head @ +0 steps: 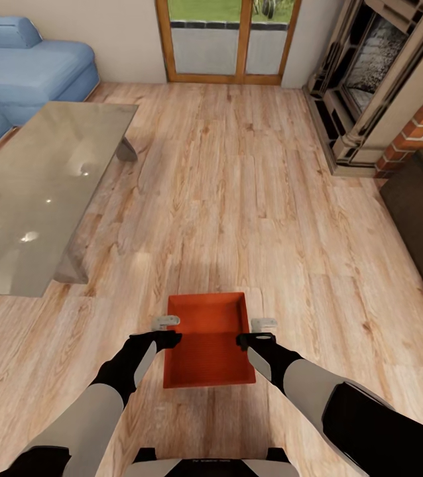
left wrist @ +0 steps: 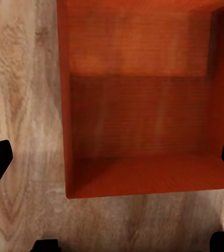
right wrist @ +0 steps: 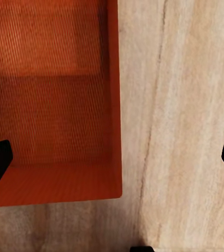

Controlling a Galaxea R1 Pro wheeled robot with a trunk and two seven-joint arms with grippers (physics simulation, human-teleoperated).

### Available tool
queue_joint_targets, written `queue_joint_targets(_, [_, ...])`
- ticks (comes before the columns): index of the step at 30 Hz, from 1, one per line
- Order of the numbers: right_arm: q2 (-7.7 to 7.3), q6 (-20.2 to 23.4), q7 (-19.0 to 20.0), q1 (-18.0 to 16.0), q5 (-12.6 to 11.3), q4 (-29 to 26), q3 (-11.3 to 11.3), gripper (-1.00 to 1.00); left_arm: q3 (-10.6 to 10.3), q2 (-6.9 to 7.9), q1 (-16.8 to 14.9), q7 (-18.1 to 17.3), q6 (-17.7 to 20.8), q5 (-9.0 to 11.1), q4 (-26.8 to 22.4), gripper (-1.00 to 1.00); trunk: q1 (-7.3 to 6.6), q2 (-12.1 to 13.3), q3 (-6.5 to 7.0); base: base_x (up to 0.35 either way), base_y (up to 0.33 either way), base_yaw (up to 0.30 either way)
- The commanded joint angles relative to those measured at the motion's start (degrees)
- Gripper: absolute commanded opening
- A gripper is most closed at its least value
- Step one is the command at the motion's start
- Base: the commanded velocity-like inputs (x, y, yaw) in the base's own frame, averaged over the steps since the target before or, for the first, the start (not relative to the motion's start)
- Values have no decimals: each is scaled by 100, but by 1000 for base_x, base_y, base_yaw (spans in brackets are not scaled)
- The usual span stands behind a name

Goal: Move the two storage containers from the living room to the garage. In the garage, place one container on the floor and stack the other container on top of it (either order is fine).

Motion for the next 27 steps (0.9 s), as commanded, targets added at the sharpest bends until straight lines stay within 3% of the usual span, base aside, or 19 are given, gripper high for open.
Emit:
queue_joint_targets(1, [-2,37,-37,-3,-25,-12,47,100,2,-2,0,26,32,35,-9,100,23,-44,-22,0,0,0])
queue_joint_targets(7, [4,34,-37,-3,-25,-9,43,100,-3,5,0,22,5,35,-8,100,155,-285,-129,0,0,0])
queue_joint_targets(14, [10,23,-35,-3,-25,-8,43,100,-4,19,0,17,5,35,-23,100,155,-285,-129,0,0,0])
queue_joint_targets(27, [8,11,-28,-3,-25,-8,43,100,-11,41,0,52,27,35,-41,100,440,-806,-363,0,0,0])
